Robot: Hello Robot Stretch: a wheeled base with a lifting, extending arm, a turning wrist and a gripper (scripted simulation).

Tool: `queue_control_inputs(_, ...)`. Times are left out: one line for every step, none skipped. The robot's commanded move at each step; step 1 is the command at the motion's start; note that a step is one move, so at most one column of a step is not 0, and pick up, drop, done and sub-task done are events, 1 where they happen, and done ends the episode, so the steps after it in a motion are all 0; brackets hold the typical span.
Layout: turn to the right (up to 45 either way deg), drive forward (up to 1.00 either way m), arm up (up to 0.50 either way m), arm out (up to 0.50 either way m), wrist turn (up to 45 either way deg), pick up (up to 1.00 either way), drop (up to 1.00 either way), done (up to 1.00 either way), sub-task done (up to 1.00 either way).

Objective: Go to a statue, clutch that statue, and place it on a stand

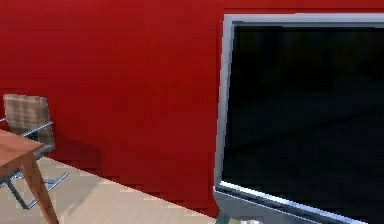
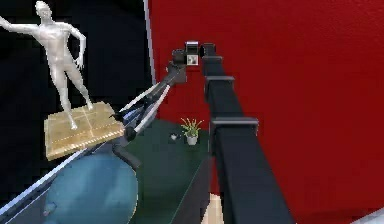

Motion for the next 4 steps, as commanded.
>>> queue_control_inputs(0.0,0.0,0.0,0.0,39.0,0.0,0.0,0.0,0.0)
queue_control_inputs(0.0,0.0,0.0,0.0,0.0,0.0,1.0,0.0,0.0)
queue_control_inputs(0.0,0.0,0.0,-0.1,0.0,0.0,0.0,0.0,0.0)
queue_control_inputs(0.0,0.0,0.0,0.0,0.0,0.0,0.0,1.0,0.0)
